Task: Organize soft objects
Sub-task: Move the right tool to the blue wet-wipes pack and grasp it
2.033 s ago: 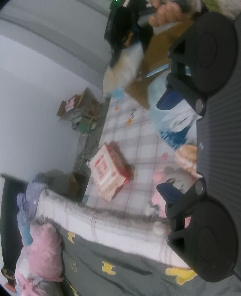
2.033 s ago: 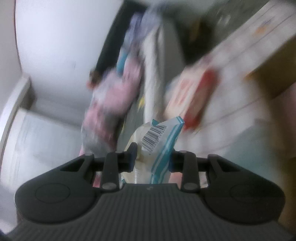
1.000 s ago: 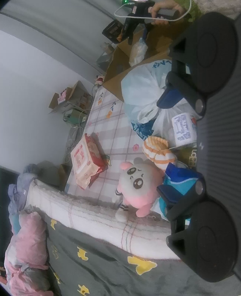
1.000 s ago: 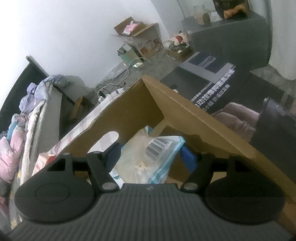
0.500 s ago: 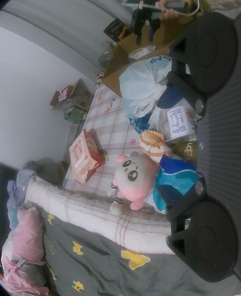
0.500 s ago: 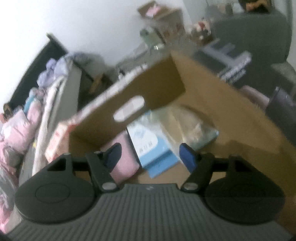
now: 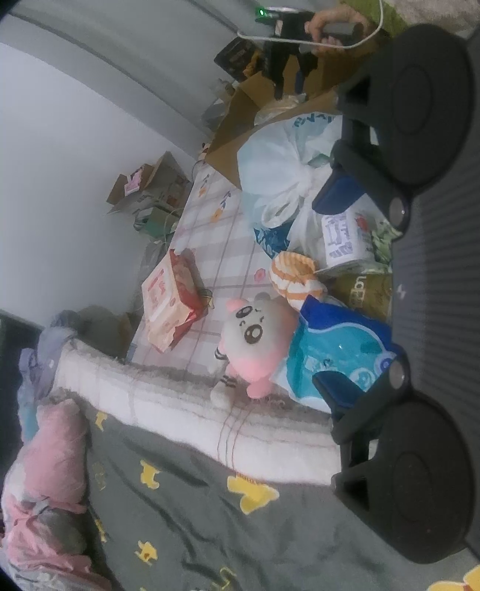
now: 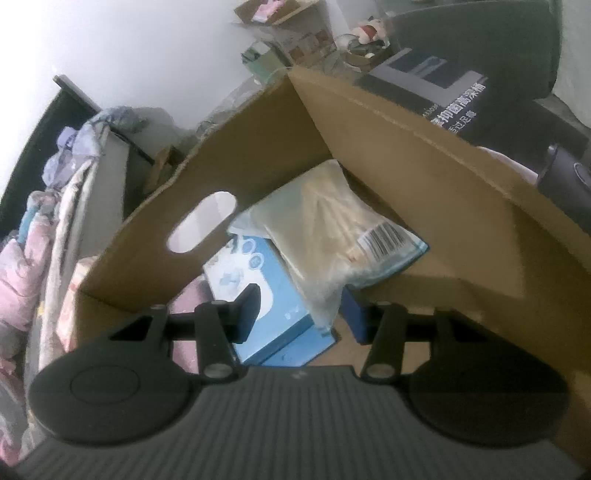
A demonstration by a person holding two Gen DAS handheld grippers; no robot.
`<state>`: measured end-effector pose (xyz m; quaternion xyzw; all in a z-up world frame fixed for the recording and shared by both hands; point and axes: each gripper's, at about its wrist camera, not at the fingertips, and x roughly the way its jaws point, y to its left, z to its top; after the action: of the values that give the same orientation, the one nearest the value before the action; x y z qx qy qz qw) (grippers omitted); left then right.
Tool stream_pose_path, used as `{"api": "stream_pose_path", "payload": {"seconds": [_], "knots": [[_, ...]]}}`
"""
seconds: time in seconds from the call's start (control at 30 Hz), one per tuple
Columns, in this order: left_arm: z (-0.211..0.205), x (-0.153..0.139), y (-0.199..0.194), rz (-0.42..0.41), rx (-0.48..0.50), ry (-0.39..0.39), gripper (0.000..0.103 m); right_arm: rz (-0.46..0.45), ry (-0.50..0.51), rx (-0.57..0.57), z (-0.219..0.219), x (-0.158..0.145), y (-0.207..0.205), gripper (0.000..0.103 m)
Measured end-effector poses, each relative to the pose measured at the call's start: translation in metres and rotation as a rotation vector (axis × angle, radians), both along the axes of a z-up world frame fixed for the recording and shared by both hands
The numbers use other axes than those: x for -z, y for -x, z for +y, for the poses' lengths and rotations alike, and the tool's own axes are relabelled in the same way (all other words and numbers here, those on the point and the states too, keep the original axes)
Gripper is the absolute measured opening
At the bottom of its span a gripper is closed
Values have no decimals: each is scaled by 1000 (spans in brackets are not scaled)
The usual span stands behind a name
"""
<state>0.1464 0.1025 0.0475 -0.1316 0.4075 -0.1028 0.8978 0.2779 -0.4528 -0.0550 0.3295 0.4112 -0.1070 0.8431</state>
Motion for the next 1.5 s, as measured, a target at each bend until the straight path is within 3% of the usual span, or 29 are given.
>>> {"api": "stream_pose_path", "payload": {"seconds": [0.17,0.33,0.43,0.57,0.73,0.83,0.97,1.1,1.2,1.5], "knots": [[-1,-8,25,-94,22,-24,94,-109,27,-56,8,-43,33,50],[-1,-9,46,-134,54,12,94,-243,35,-167,36,-92,75,54],[-4,-6,59,-139,90,10,94,-279,-18,-271,59,-106,92,56],[-9,-3,80,-179,92,-52,94,-284,-118,-439,100,-110,105,57],[-10,-3,98,-228,118,-82,94,-261,-245,-624,165,-104,110,58],[-12,0,97,-241,93,-169,94,-218,-305,-721,211,-95,109,58],[-14,12,81,-225,81,-300,94,-147,-346,-818,279,-76,106,58],[-7,33,57,-150,92,-354,91,-76,-376,-843,327,-50,93,58],[-1,48,40,-77,99,-359,76,-31,-363,-820,352,-31,80,58],[18,77,0,47,163,-274,82,63,-310,-803,387,8,60,54]]}}
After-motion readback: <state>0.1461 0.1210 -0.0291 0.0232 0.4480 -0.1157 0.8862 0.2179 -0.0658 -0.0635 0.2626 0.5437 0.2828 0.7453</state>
